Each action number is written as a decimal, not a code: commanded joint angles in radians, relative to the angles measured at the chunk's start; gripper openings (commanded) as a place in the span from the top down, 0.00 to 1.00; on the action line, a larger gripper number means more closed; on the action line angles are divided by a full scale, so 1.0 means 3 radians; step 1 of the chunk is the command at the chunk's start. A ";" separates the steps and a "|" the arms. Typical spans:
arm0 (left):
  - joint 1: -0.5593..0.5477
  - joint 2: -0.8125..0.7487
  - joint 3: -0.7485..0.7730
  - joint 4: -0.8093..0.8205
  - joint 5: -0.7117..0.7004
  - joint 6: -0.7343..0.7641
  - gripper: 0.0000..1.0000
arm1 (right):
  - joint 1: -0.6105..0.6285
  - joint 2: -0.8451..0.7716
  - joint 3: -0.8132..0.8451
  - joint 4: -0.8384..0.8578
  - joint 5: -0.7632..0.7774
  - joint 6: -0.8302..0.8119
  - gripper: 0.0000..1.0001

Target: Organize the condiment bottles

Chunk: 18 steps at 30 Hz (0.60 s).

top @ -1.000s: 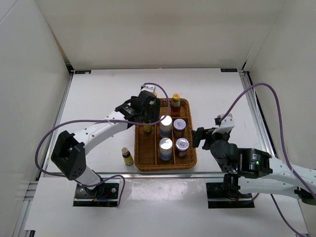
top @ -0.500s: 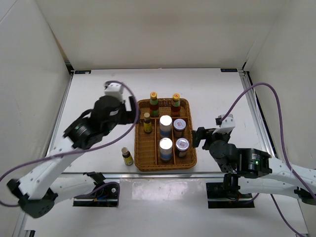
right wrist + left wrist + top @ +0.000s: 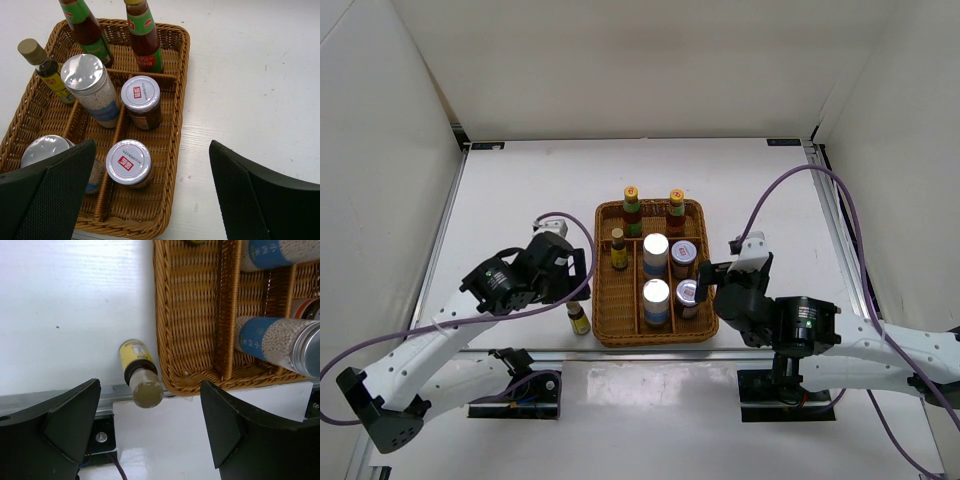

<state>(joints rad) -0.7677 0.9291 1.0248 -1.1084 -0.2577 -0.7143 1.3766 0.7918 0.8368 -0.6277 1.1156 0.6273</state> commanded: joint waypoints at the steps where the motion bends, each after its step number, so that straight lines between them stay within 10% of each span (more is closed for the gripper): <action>1: -0.0003 -0.0085 -0.0066 -0.0145 0.0148 -0.0216 0.09 | 0.0019 -0.0031 0.0095 0.0093 0.0080 0.0102 0.04; 18: -0.0003 0.0201 -0.0154 -0.0110 0.0097 -0.0253 0.25 | 0.0019 -0.0062 0.0003 0.0093 0.0080 0.0164 0.02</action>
<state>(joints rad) -0.7677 0.9695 0.9424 -1.1515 -0.1890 -0.8127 1.3766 0.7742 0.8364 -0.6277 1.1156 0.6502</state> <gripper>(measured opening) 0.760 0.984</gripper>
